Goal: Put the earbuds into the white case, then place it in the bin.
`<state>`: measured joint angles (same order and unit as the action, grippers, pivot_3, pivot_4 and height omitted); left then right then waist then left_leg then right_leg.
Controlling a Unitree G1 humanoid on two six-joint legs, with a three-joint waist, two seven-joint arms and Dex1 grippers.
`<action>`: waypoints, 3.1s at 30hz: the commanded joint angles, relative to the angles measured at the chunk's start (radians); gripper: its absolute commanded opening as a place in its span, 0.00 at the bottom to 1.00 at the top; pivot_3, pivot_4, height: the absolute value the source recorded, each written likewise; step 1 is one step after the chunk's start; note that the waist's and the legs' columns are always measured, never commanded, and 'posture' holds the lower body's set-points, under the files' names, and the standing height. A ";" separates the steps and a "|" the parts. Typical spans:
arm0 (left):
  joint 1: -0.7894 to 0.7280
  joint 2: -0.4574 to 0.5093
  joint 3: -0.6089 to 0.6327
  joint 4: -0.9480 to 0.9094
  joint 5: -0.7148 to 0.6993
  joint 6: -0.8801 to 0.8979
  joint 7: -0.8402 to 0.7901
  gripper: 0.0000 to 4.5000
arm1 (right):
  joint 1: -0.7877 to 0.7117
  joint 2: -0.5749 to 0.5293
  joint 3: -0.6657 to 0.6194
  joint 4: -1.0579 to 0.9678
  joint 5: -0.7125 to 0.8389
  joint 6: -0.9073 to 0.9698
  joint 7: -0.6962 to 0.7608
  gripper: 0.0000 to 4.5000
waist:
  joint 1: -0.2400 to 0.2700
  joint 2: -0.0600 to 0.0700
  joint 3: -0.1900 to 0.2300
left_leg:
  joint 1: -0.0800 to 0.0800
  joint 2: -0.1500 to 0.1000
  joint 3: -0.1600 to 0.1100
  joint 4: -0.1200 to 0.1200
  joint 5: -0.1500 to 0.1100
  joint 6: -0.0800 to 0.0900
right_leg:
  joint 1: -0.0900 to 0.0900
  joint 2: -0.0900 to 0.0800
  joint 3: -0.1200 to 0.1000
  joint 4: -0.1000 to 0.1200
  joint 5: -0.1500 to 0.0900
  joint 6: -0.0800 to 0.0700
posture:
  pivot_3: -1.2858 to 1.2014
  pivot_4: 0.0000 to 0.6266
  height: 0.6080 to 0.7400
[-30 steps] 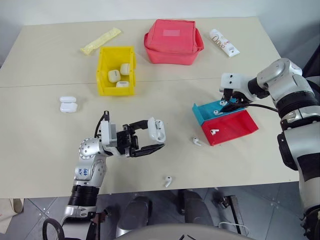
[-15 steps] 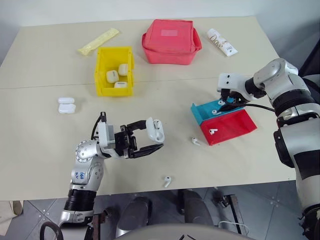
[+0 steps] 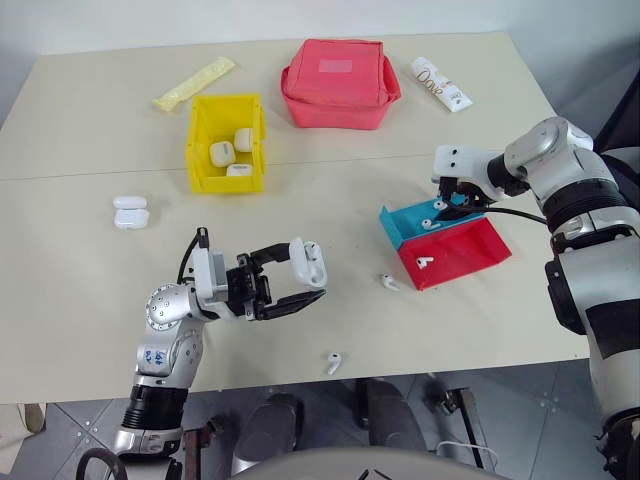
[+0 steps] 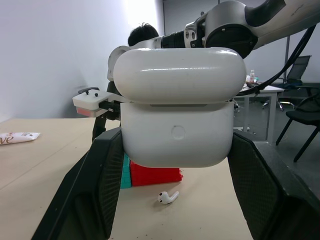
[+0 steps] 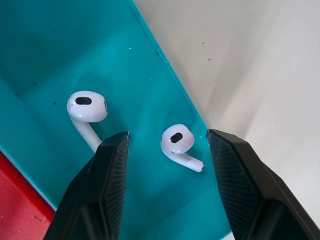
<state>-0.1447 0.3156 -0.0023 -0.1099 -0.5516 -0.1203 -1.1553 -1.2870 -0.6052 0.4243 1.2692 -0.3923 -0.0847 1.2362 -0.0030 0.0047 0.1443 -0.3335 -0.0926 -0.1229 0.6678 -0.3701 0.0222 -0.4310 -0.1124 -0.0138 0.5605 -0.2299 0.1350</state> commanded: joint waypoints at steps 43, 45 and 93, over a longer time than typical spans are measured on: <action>-0.453 -0.135 -0.010 0.608 0.028 -0.204 -0.281 0.61 | 0.747 0.497 -1.021 -2.127 1.143 1.699 -0.512 0.10 | 0.049 -0.003 -0.003 | -0.002 -0.002 -0.003 0.011 -0.002 0.000 | -0.001 -0.001 -0.001 0.008 0.000 0.000 | 0.52 0.24 1.00; -0.484 -0.148 -0.008 0.653 0.031 -0.216 -0.302 0.61 | 0.767 0.556 -1.050 -2.141 1.234 1.699 -0.628 0.10 | 0.047 -0.003 -0.003 | -0.002 -0.003 -0.002 0.011 -0.002 0.000 | -0.001 -0.001 -0.001 0.010 0.000 0.000 | 0.52 0.24 1.00; -0.448 -0.200 -0.013 0.538 0.008 -0.134 -0.367 0.61 | 1.120 -0.098 -0.396 -2.043 2.364 0.682 -1.597 0.10 | 0.036 -0.006 -0.002 | -0.001 0.000 -0.002 0.009 -0.002 0.003 | 0.003 -0.001 -0.005 0.001 0.000 0.001 | 0.52 0.24 1.00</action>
<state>-0.5966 0.1199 -0.0099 0.4786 -0.5179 -0.2603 -1.5000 -0.1698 -0.6956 0.0342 -0.7729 1.9588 0.6089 -0.3648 0.0331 -0.0009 0.1422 -0.3348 -0.0929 -0.1249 0.6764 -0.3724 0.0255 -0.4277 -0.1130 -0.0189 0.5603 -0.2293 0.1363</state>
